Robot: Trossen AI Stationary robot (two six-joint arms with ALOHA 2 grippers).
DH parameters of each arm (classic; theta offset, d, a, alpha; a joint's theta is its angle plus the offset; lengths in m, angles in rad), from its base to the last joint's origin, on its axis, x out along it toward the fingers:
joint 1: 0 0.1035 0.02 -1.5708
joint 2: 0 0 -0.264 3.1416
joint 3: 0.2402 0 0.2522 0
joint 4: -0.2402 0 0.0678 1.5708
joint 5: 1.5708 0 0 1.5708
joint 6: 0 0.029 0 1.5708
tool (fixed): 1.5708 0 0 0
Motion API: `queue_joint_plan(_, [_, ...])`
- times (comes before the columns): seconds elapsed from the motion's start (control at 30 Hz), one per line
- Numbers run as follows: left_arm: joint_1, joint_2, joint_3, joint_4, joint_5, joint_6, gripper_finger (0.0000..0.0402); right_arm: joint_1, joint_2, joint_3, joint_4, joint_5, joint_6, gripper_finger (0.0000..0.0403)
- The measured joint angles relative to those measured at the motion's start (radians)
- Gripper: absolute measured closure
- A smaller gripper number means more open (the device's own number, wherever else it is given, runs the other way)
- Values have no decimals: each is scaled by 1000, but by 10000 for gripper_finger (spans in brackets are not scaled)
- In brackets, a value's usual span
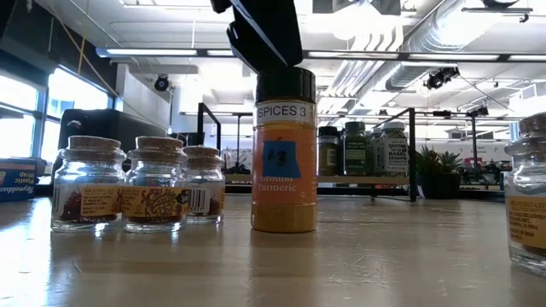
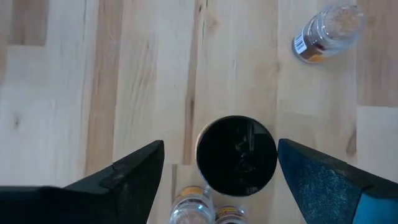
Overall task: Shelf spices
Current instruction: Put the black seasoning bottle on the shelf and align it with the other black seasoning bottles
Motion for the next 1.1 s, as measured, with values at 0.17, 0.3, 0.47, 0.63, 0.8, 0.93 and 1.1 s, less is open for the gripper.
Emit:
queue_joint_plan(0.17, [4, 26, 0, 8, 46, 0, 92, 0, 0, 0, 1, 11, 0, 111])
queue_joint_plan(0.3, [2, 30, 0, 9, 45, -4, 92, 0, 0, 0, 1, 16, 0, 111])
queue_joint_plan(0.47, [7, 31, 0, 21, 42, -26, 96, 0, 0, 0, 1, 16, -1, 111])
queue_joint_plan(0.63, [9, 43, 0, 28, 48, -28, 130, 0, 0, 0, -1, 16, -9, 111])
queue_joint_plan(0.8, [10, 49, 0, 28, 97, -27, 174, 0, 0, 0, -7, 16, -24, 111])
queue_joint_plan(0.93, [13, 49, 2, 27, 95, -28, 196, 0, 0, 0, -10, 16, -27, 111])
queue_joint_plan(1.1, [54, 48, 62, -44, 97, -28, 206, 0, 0, 0, -10, 16, -35, 111])
